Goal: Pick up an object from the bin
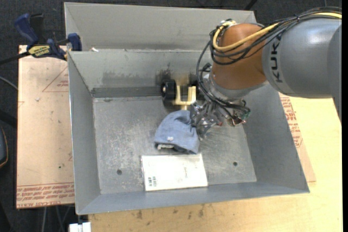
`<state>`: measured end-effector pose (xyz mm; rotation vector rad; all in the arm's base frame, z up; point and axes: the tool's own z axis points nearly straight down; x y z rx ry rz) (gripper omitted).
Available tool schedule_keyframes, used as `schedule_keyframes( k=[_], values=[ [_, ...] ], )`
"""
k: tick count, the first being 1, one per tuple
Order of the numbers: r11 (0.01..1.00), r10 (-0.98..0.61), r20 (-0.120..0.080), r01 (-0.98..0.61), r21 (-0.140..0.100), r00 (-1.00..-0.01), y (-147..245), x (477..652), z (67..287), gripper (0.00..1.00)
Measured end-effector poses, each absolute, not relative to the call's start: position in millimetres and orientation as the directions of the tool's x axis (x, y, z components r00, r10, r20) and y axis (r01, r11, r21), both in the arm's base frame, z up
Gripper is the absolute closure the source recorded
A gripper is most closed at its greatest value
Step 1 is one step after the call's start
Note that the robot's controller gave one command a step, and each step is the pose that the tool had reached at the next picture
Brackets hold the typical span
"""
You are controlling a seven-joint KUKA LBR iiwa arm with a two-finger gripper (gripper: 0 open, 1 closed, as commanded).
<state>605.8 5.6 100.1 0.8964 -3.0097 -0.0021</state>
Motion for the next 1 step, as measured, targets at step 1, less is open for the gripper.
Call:
schedule_keyframes(
  k=[1],
  values=[
    [0.837, -0.547, 0.001, -0.547, 0.002, -0.837, 5.9, 605.3, 110.2, 1.0]
  ],
)
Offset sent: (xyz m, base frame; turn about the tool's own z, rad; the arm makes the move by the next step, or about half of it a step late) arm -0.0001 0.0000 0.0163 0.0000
